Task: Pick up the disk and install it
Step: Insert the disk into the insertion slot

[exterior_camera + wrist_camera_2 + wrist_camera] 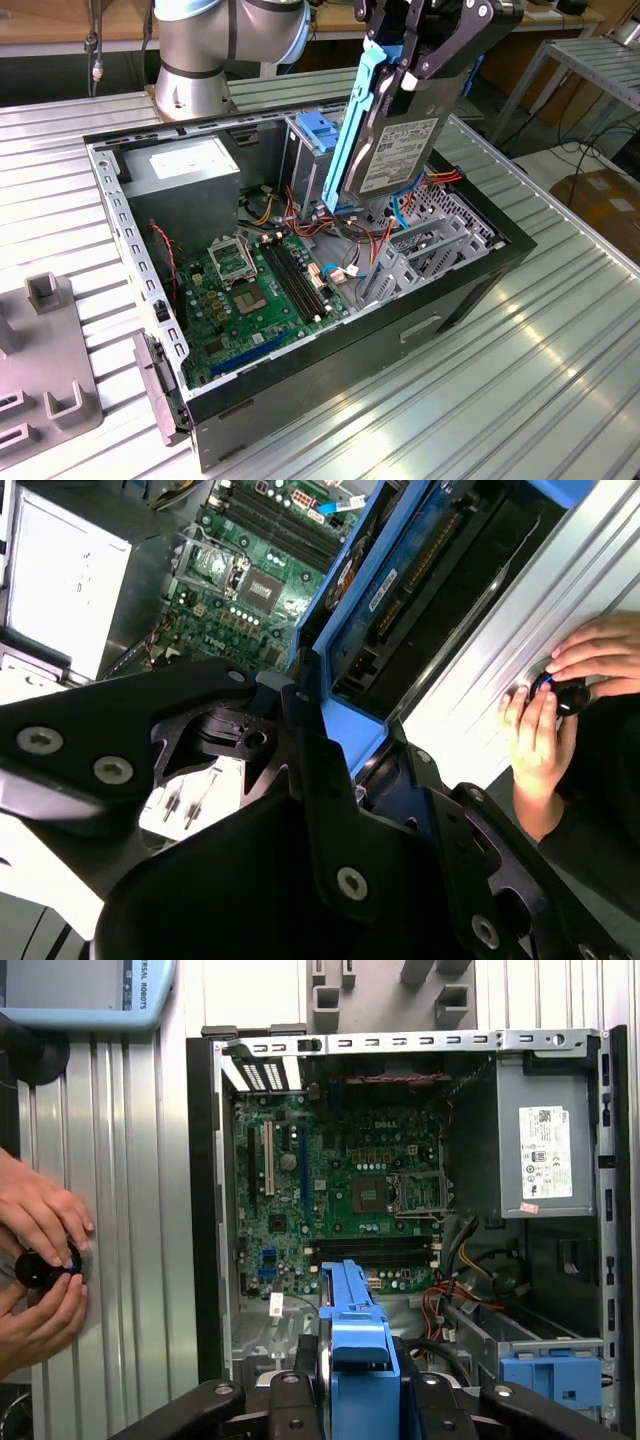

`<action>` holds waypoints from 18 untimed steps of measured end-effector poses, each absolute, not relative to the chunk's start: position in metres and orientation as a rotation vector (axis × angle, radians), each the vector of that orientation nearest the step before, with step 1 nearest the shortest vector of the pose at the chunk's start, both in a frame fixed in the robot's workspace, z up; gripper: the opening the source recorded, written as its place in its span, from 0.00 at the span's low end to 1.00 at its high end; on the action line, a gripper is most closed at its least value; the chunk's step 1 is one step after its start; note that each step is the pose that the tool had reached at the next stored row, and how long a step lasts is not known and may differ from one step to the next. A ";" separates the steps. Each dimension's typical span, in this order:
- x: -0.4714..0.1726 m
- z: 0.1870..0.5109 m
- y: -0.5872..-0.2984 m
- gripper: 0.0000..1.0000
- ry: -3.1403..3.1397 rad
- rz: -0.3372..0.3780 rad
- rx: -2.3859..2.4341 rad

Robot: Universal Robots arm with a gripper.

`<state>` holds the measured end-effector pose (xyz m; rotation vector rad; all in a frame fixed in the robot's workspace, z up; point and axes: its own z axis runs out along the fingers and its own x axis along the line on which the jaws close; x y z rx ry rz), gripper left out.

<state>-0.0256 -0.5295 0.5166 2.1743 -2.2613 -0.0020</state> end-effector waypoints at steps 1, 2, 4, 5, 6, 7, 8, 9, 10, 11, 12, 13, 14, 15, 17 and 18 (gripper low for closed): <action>-0.023 0.517 -0.530 0.37 -2.261 -0.002 2.174; -0.021 0.516 -0.530 0.37 -2.262 -0.002 2.174; -0.007 0.516 -0.531 0.37 -2.263 -0.002 2.172; 0.003 0.515 -0.535 0.37 -2.264 -0.003 2.171; 0.006 0.515 -0.539 0.37 -2.263 -0.004 2.170; 0.010 0.514 -0.545 0.37 -2.262 -0.006 2.169; 0.011 0.514 -0.546 0.37 -2.262 -0.006 2.169; 0.012 0.514 -0.547 0.37 -2.262 -0.007 2.169; 0.014 0.513 -0.548 0.37 -2.262 -0.007 2.169; 0.015 0.513 -0.548 0.37 -2.262 -0.007 2.168; 0.018 0.513 -0.548 0.37 -2.262 -0.007 2.169; 0.021 0.513 -0.548 0.37 -2.262 -0.007 2.168; 0.025 0.512 -0.549 0.37 -2.262 -0.007 2.168; 0.031 0.512 -0.549 0.37 -2.262 -0.007 2.168; 0.035 0.511 -0.549 0.37 -2.262 -0.007 2.168; 0.036 0.511 -0.549 0.37 -2.262 -0.007 2.168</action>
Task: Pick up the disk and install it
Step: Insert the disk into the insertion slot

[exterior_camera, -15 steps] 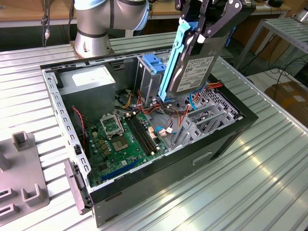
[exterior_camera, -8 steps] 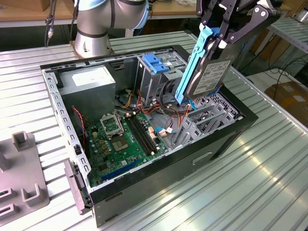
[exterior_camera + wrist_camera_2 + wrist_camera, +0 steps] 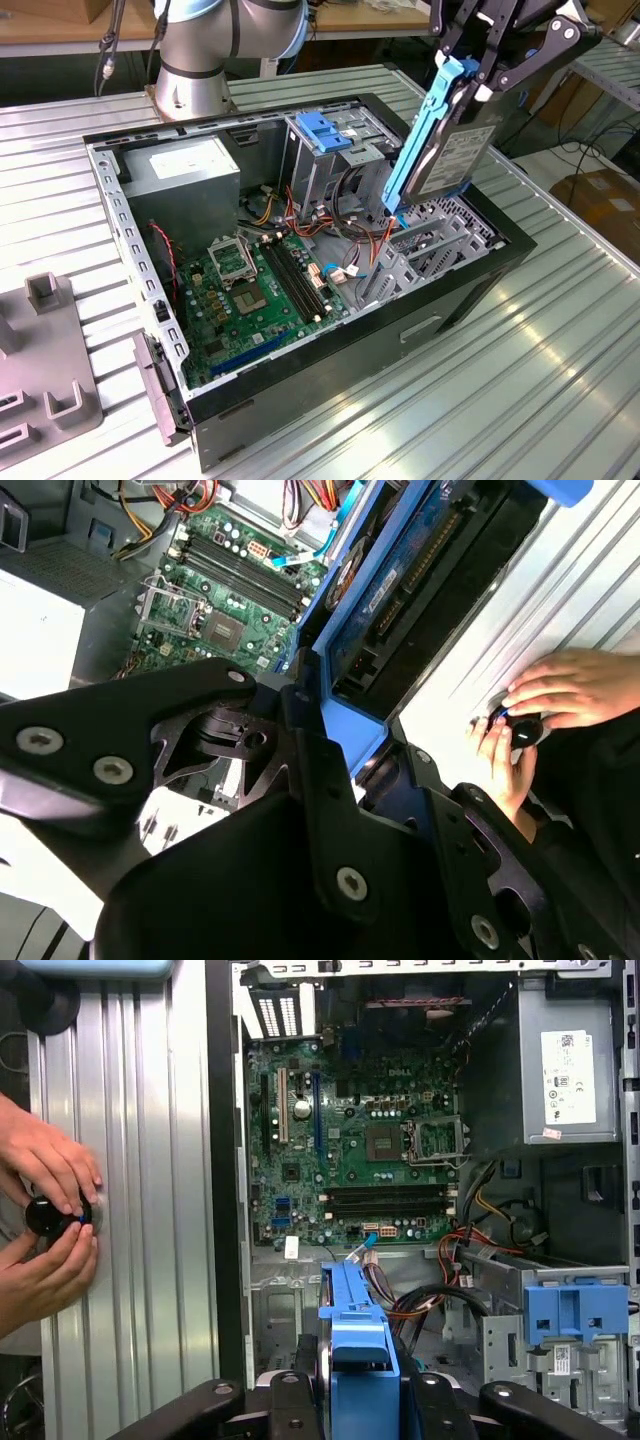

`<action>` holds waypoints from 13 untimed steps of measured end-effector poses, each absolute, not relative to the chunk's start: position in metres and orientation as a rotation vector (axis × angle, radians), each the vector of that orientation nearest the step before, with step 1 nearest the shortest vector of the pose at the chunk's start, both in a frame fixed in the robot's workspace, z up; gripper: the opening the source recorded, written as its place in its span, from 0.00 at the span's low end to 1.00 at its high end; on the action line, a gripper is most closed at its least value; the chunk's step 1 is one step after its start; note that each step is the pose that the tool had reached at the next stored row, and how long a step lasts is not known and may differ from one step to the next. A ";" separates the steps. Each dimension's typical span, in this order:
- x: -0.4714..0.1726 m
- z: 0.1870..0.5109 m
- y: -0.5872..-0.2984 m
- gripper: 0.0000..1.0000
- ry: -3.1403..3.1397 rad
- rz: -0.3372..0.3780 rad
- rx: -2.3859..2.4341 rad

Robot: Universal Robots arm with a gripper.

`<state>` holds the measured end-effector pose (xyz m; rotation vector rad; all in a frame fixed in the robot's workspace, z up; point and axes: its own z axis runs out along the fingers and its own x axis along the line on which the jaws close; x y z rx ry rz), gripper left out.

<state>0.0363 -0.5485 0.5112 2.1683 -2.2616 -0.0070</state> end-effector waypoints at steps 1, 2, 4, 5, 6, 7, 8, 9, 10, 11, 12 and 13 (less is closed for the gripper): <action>0.036 0.511 -0.549 0.37 -2.262 -0.007 2.168; 0.036 0.511 -0.549 0.37 -2.262 -0.007 2.168; 0.036 0.511 -0.549 0.37 -2.262 -0.007 2.168; 0.036 0.511 -0.549 0.37 -2.262 -0.007 2.168; 0.036 0.511 -0.549 0.37 -2.262 -0.007 2.168; 0.036 0.511 -0.549 0.37 -2.262 -0.007 2.168; 0.037 0.511 -0.549 0.37 -2.262 -0.007 2.168; 0.037 0.511 -0.549 0.37 -2.261 -0.007 2.169; 0.038 0.510 -0.549 0.37 -2.260 -0.007 2.171; 0.041 0.510 -0.549 0.37 -2.260 -0.007 2.170; 0.043 0.509 -0.549 0.37 -2.260 -0.007 2.170; 0.046 0.508 -0.549 0.37 -2.258 -0.007 2.171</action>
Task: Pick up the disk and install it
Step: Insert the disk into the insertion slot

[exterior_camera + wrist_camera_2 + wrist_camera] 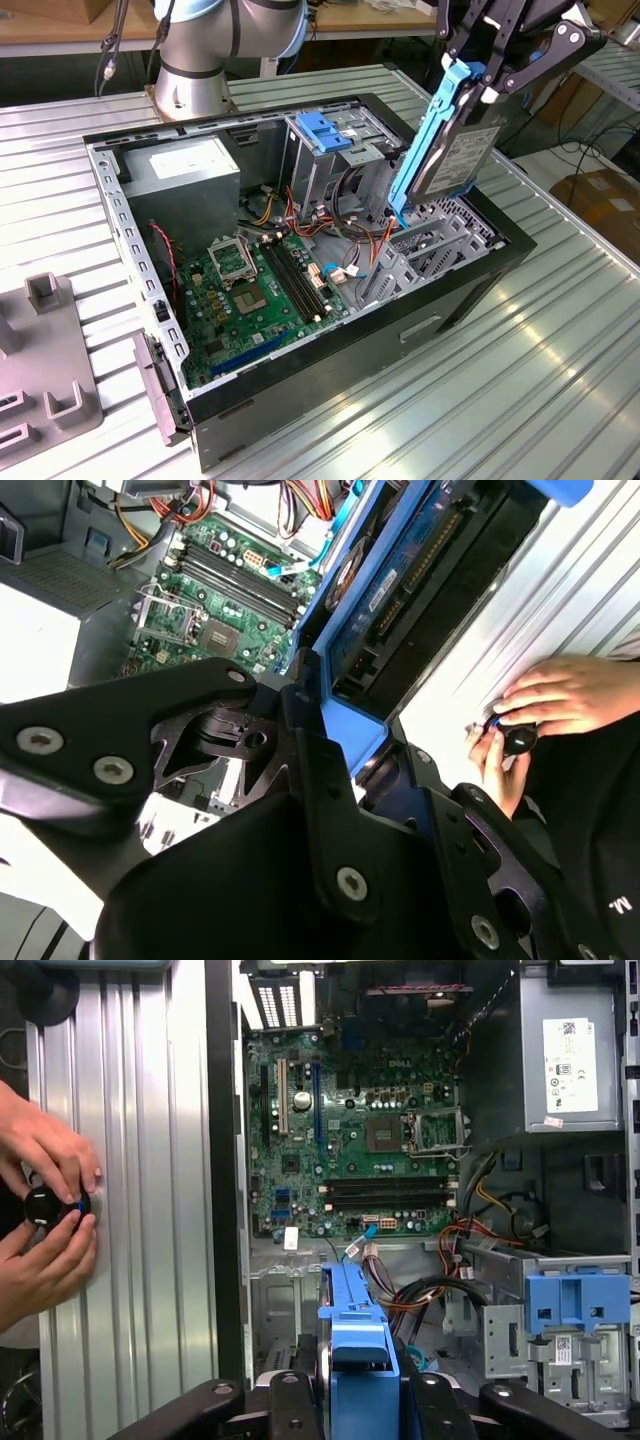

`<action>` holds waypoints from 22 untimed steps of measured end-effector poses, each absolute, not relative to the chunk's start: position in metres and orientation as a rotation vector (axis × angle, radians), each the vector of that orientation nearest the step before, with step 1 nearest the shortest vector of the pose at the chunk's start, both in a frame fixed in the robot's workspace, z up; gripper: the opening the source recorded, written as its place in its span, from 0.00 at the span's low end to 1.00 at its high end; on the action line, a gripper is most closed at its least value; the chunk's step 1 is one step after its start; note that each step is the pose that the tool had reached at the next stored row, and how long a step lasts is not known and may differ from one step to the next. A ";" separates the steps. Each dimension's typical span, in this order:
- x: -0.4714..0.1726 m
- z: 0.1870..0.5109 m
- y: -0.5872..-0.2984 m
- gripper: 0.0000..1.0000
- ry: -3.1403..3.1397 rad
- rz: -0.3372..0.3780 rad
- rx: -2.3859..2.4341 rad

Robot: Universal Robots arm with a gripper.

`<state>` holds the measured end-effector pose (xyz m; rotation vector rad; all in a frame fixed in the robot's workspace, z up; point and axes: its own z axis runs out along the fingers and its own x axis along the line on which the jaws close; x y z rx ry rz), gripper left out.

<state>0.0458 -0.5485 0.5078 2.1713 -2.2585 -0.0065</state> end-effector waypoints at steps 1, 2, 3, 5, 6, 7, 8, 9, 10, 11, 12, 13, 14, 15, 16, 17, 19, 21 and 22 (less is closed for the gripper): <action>0.047 0.506 -0.549 0.37 -2.252 -0.006 2.178; 0.048 0.506 -0.549 0.37 -2.245 -0.006 2.185; 0.049 0.505 -0.549 0.37 -2.231 -0.006 2.199; 0.051 0.503 -0.549 0.37 -2.215 -0.006 2.215; 0.052 0.502 -0.549 0.37 -2.215 -0.005 2.217; 0.052 0.499 -0.550 0.37 -2.220 -0.004 2.212; 0.052 0.497 -0.550 0.37 -2.226 -0.004 2.207; 0.053 0.495 -0.551 0.37 -2.230 -0.004 2.203; 0.054 0.492 -0.552 0.37 -2.231 -0.004 2.201; 0.056 0.491 -0.552 0.37 -2.232 -0.004 2.201; 0.057 0.490 -0.552 0.37 -2.232 -0.004 2.200; 0.058 0.489 -0.553 0.37 -2.233 -0.004 2.200; 0.059 0.488 -0.554 0.37 -2.233 -0.004 2.200; 0.059 0.487 -0.555 0.37 -2.233 -0.004 2.200; 0.059 0.486 -0.556 0.37 -2.233 -0.004 2.200; 0.060 0.485 -0.556 0.37 -2.233 -0.004 2.200; 0.061 0.481 -0.556 0.37 -2.233 -0.004 2.200; 0.061 0.478 -0.557 0.37 -2.233 -0.004 2.199; 0.061 0.477 -0.558 0.37 -2.235 -0.004 2.197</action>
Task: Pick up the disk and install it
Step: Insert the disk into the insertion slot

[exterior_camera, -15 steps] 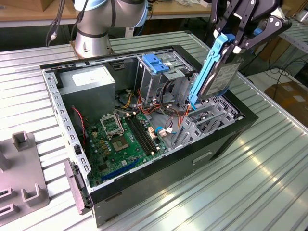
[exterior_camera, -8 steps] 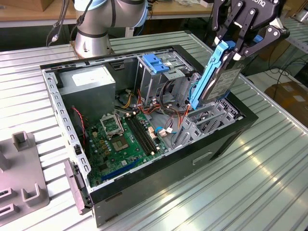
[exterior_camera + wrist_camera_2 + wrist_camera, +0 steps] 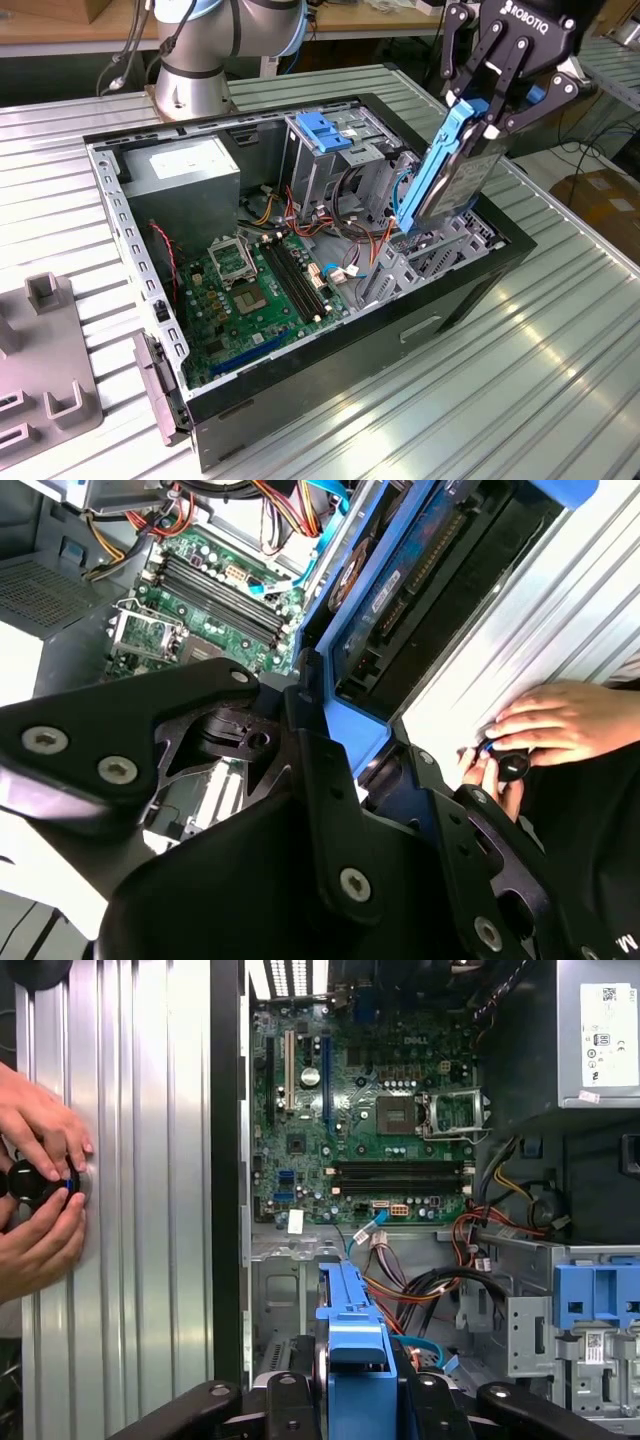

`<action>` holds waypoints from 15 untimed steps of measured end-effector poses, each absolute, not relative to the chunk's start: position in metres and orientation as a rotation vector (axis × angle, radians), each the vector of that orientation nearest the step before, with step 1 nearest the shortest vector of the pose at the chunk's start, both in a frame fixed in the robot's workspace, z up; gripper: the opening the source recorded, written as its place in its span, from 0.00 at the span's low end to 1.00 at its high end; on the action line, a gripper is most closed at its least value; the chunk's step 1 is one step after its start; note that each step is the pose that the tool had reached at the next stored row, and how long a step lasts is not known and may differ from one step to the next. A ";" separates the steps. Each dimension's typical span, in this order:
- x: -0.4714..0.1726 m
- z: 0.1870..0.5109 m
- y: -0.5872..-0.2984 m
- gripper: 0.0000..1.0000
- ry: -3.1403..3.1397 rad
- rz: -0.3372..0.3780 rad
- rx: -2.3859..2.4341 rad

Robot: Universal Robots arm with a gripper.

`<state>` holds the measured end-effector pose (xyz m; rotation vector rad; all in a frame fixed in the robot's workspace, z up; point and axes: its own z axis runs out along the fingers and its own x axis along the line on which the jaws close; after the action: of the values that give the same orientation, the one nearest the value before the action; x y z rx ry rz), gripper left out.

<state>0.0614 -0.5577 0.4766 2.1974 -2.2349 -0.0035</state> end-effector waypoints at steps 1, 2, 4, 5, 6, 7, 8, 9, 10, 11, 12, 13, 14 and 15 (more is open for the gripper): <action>0.062 0.474 -0.558 0.37 -2.236 -0.004 2.197; 0.062 0.472 -0.558 0.37 -2.236 -0.003 2.196; 0.063 0.469 -0.559 0.37 -2.236 -0.003 2.196; 0.063 0.466 -0.560 0.37 -2.236 -0.003 2.196; 0.063 0.465 -0.561 0.37 -2.236 -0.002 2.196; 0.063 0.463 -0.562 0.37 -2.235 -0.001 2.195; 0.063 0.461 -0.563 0.37 -2.235 0.000 2.195; 0.063 0.460 -0.563 0.37 -2.235 0.000 2.195; 0.063 0.460 -0.563 0.37 -2.235 0.000 2.195; 0.063 0.459 -0.563 0.37 -2.234 0.000 2.195; 0.063 0.459 -0.563 0.37 -2.235 0.000 2.195; 0.063 0.459 -0.563 0.37 -2.235 0.000 2.195; 0.063 0.458 -0.563 0.37 -2.235 0.000 2.195; 0.063 0.458 -0.563 0.37 -2.235 0.000 2.195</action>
<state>0.0630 -0.5631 0.4578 2.1948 -2.2347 -0.0002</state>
